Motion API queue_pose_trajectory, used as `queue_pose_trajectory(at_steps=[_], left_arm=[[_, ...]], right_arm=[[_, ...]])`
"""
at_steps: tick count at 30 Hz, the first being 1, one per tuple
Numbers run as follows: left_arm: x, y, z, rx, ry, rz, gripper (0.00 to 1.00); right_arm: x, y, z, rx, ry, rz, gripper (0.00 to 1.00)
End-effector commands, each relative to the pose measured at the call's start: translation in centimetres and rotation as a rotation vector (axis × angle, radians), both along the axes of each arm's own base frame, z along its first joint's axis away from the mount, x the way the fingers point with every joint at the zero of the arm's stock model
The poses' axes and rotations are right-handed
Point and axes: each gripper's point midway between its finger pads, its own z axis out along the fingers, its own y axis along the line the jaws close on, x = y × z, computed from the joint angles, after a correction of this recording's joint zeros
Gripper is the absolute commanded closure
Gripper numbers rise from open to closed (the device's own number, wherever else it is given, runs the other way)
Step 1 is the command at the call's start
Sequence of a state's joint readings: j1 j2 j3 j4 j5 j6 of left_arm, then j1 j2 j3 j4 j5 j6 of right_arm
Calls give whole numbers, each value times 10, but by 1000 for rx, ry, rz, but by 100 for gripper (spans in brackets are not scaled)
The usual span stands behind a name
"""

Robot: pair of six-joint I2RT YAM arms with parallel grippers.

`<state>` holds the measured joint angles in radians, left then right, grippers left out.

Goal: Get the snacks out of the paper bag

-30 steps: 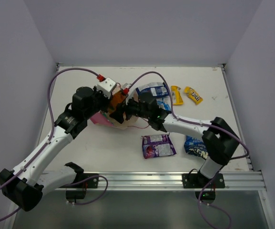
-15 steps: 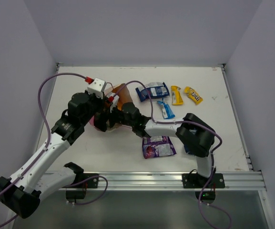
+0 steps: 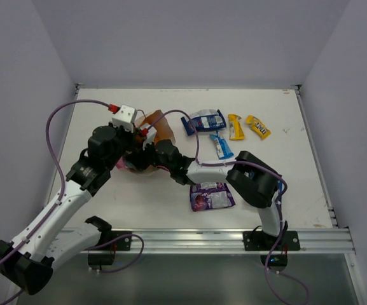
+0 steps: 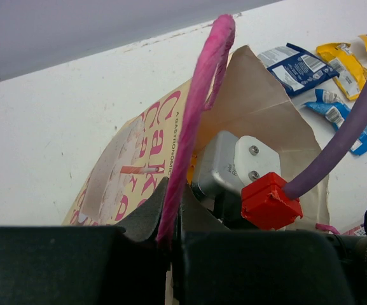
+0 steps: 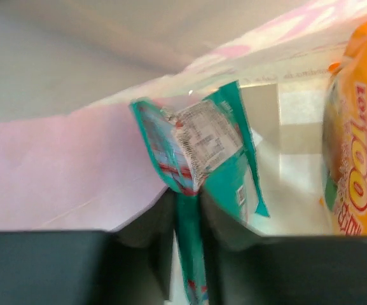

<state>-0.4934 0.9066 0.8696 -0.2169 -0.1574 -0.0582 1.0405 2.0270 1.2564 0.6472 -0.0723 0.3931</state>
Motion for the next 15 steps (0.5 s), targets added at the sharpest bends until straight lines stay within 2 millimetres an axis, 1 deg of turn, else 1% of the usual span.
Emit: queue_pose_trajectory(at_steps=[1,2,3,4,6,8,9,11,12,14,15], left_arm=[[-8,-16,16,-70,-32,-74,100],[-8,-15,17,-70,-35,-71,100],[-9,-15,16,-68,-34,-72,100],[-9,-15,15,-67,-33,-71,100],[-10,-15,12,-64,-24,-76,100],[-11,-16,9,-58,-20,-79,100],[-11,-15,8,-55,-18,-78,100],[-12,-13,5,-51,-13,-75,100],[-13,-13,5,-47,-15,-76,100],[-14,-12,2,-38,-13,-76,100],[-14,-11,-1,-31,-9,-76,100]], right_arm=[[-5,2,-20,-43,29,25,85],[-5,2,-14,-38,17,26,89],[-4,0,-12,-41,4,22,97],[-2,-4,-14,-51,3,5,100],[4,-12,-1,-34,-8,-12,100],[10,-23,1,-33,-1,-36,100],[16,-33,6,-27,1,-60,100],[21,-44,15,-20,-16,-80,100],[22,-52,27,-13,-40,-87,100],[23,-61,39,-7,-73,-91,100],[22,-68,52,8,-89,-94,100]])
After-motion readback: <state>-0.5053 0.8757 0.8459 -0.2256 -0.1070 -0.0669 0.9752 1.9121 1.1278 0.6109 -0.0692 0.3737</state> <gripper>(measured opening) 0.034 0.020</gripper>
